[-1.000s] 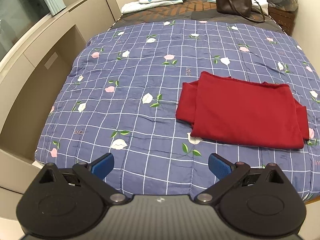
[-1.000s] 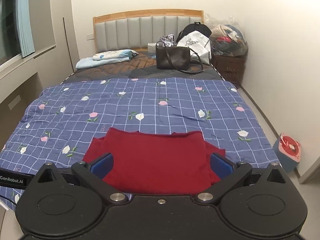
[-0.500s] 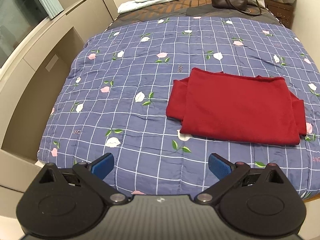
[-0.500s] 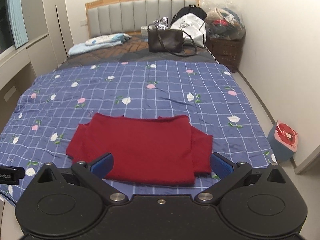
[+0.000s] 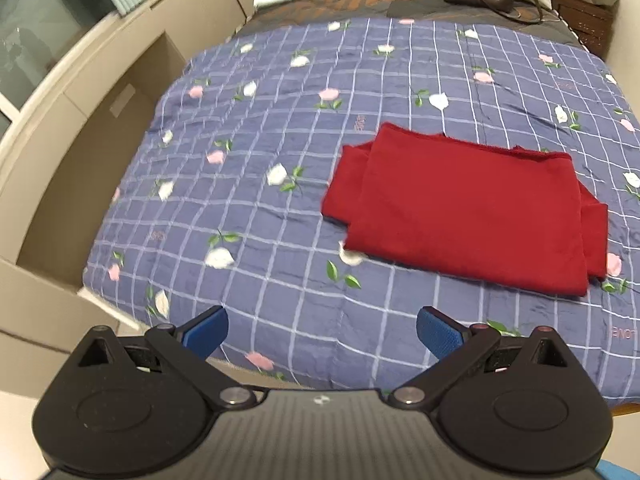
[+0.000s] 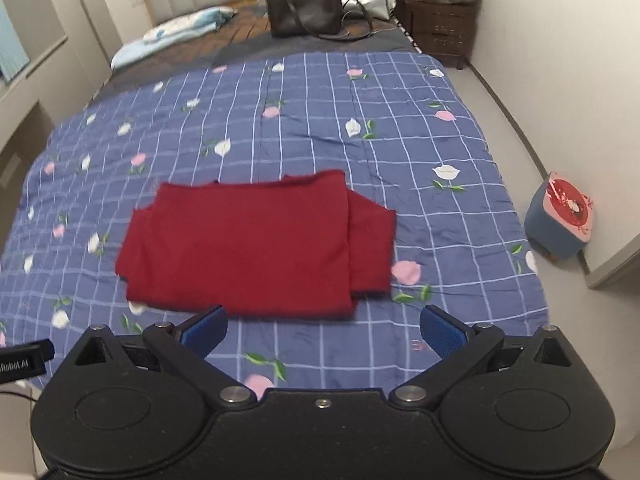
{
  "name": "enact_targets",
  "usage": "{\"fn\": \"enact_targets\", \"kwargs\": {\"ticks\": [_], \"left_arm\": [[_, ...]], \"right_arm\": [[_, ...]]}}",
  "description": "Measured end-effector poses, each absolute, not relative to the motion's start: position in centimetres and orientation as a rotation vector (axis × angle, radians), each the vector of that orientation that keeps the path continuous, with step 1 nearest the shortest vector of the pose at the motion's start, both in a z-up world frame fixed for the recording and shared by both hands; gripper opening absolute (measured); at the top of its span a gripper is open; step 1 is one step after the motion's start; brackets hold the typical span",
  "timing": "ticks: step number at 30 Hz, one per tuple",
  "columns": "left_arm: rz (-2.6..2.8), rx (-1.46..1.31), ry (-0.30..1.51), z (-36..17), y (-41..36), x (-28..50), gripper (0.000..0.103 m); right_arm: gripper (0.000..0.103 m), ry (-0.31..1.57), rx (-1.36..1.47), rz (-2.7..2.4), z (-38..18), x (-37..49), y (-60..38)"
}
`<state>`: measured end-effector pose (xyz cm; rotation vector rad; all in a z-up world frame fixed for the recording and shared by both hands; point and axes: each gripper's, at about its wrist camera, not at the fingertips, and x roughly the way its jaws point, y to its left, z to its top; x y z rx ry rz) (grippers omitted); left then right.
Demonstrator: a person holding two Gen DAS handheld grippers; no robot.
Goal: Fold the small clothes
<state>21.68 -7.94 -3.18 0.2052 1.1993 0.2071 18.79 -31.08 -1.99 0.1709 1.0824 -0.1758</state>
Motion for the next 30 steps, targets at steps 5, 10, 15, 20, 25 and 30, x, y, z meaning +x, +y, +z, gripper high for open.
{"fn": "enact_targets", "kwargs": {"ticks": [5, 10, 15, 20, 25, 30], "left_arm": [[0.22, 0.164, 1.246, -3.5, -9.4, 21.1, 0.102], [0.235, 0.16, 1.27, -3.7, -11.7, 20.4, 0.102], [0.253, 0.164, 1.29, -4.0, -13.6, 19.5, 0.102], [0.286, 0.16, 1.302, -3.9, -14.5, 18.5, 0.102], [0.309, 0.149, 1.32, -4.0, -15.0, 17.7, 0.102], [0.297, 0.155, 1.351, -4.3, -15.6, 17.6, 0.102]], "right_arm": [[0.102, 1.143, 0.173, -0.126, -1.6, 18.9, -32.5], [0.102, 1.124, 0.143, -0.105, -0.6, 18.8, -34.0], [0.102, 1.12, 0.139, -0.09, -0.6, 18.8, -35.6], [0.102, 1.13, 0.146, -0.059, -0.9, 18.8, -36.8], [0.102, 1.154, 0.16, -0.038, -1.5, 19.0, -37.6], [0.102, 1.184, 0.183, -0.035, -2.1, 19.2, -37.9]]}}
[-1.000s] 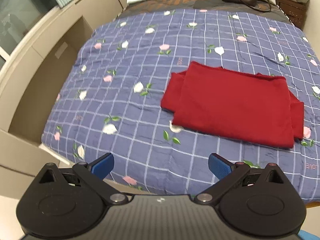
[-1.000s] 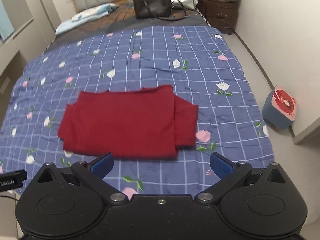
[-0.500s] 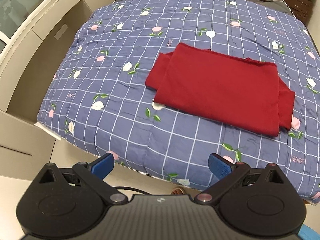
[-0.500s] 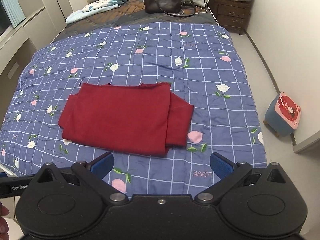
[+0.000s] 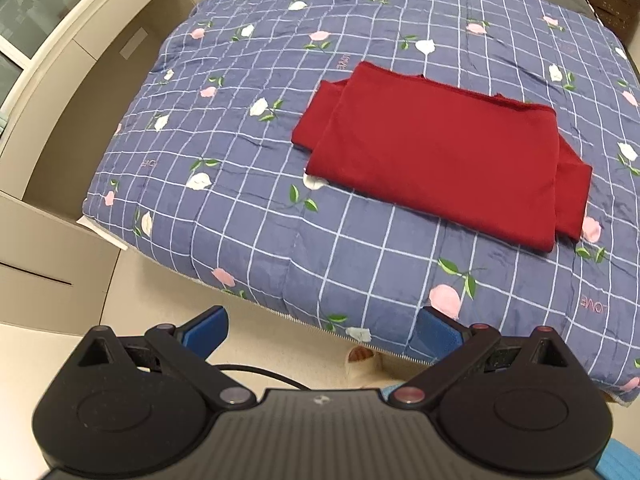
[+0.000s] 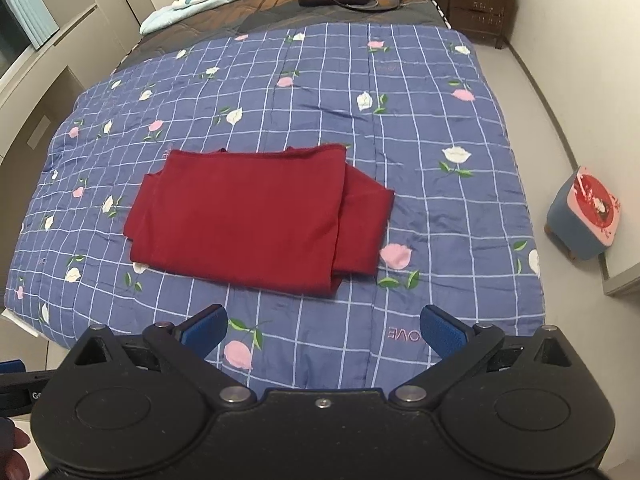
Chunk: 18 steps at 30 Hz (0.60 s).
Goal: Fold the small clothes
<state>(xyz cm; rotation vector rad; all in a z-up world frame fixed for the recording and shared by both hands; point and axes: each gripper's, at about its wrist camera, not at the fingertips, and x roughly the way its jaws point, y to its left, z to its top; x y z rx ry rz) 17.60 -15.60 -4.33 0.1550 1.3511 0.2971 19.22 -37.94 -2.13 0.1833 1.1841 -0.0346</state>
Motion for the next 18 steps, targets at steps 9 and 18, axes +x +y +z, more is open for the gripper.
{"fn": "enact_targets", "kwargs": {"ticks": [9, 18], "left_arm": [[0.231, 0.133, 1.445, -6.2, -15.9, 18.4, 0.102], [0.161, 0.139, 1.513, -8.5, -14.7, 21.9, 0.102]], "right_arm": [[0.102, 1.278, 0.189, -0.066, -4.1, 20.0, -37.7], [0.102, 1.395, 0.203, -0.136, -6.7, 23.2, -36.7]]}}
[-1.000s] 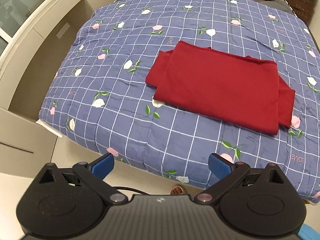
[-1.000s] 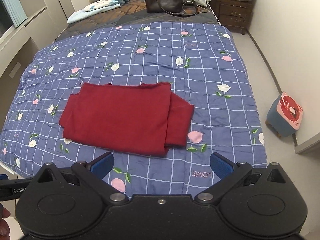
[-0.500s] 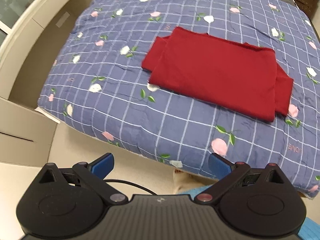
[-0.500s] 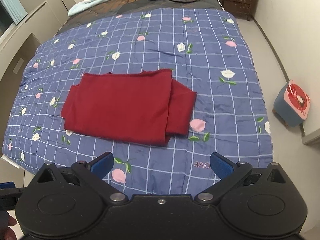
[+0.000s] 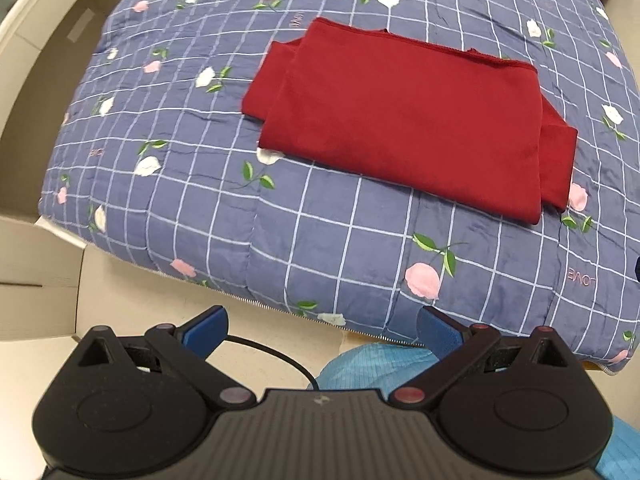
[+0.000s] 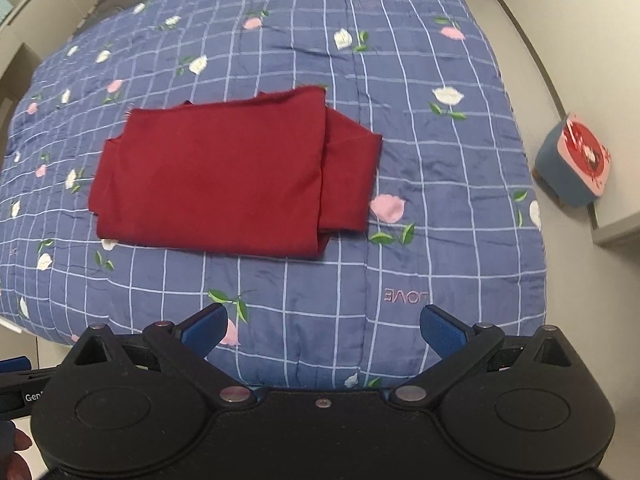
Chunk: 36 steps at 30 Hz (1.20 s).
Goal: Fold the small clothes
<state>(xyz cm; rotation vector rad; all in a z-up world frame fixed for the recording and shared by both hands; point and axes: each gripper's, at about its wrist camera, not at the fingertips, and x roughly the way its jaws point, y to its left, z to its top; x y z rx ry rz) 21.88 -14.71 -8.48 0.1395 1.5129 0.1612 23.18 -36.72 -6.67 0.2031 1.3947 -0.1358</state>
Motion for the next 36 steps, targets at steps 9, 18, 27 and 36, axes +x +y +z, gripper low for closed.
{"fn": "enact_targets", "kwargs": {"ticks": [9, 18, 27, 36], "left_arm": [[0.088, 0.209, 1.558, -10.2, -12.6, 27.1, 0.102], [0.067, 0.249, 1.586, -11.8, -10.1, 30.1, 0.102], [0.098, 0.213, 1.648, -13.9, -6.3, 31.5, 0.102], [0.223, 0.195, 1.667, -17.8, -2.5, 34.0, 0.102]], "right_arm": [[0.102, 1.496, 0.283, -0.17, -9.1, 27.2, -34.1], [0.102, 1.561, 0.316, -0.168, -10.9, 30.1, -31.1], [0.102, 1.647, 0.291, -0.161, -13.3, 31.7, -28.0], [0.102, 1.703, 0.064, -0.176, -18.9, 35.4, -25.1]]}}
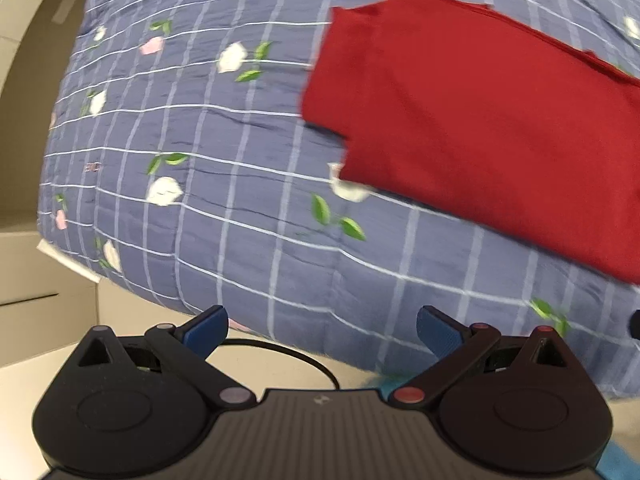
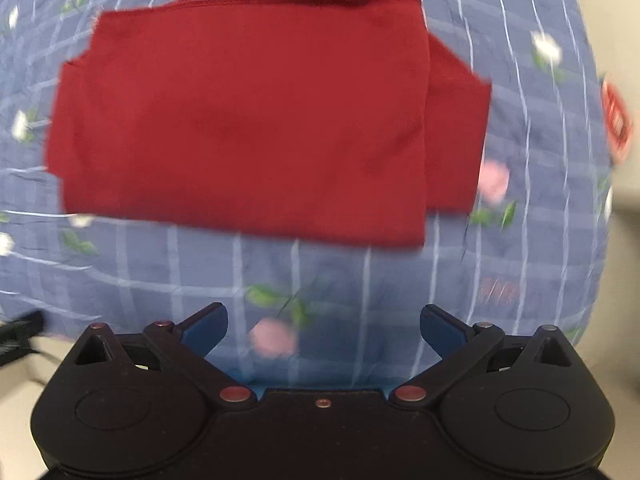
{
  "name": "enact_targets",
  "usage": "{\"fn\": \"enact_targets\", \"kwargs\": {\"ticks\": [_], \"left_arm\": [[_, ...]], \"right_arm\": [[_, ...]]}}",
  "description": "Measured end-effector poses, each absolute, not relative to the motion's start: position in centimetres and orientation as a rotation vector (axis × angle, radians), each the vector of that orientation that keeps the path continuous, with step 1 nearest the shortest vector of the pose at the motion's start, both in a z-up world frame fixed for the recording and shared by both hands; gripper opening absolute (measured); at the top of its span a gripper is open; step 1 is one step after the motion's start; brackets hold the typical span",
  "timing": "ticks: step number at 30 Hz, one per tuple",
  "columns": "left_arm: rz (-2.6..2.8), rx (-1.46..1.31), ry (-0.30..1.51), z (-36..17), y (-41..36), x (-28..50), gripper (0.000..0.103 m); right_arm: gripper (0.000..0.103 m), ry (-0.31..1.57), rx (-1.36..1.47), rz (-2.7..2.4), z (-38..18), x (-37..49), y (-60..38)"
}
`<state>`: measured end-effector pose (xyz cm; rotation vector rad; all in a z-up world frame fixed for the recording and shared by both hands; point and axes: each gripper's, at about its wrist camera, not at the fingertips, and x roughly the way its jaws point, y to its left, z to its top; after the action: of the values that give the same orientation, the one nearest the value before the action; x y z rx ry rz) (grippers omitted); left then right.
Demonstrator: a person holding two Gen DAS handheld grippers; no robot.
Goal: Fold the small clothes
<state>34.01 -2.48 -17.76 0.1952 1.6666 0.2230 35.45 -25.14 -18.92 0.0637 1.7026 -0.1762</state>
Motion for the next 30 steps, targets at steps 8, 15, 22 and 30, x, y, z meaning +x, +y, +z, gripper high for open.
{"fn": "enact_targets", "kwargs": {"ticks": [8, 15, 22, 30], "left_arm": [[0.266, 0.203, 1.667, -20.5, -0.3, 38.0, 0.102], [0.255, 0.202, 1.651, -21.2, 0.2, 40.3, 0.102], [0.264, 0.209, 1.664, -22.0, 1.2, 41.0, 0.102], [0.268, 0.209, 1.686, -22.5, 1.7, 41.2, 0.102]], "right_arm": [[0.102, 1.393, -0.215, -0.048, -21.5, 41.8, -21.5], [0.102, 1.364, -0.137, -0.093, -25.8, 43.3, -20.4], [0.102, 1.468, -0.123, -0.081, -30.6, 40.9, -19.8], [0.103, 1.312, -0.054, -0.062, -30.6, 37.7, -20.8]]}}
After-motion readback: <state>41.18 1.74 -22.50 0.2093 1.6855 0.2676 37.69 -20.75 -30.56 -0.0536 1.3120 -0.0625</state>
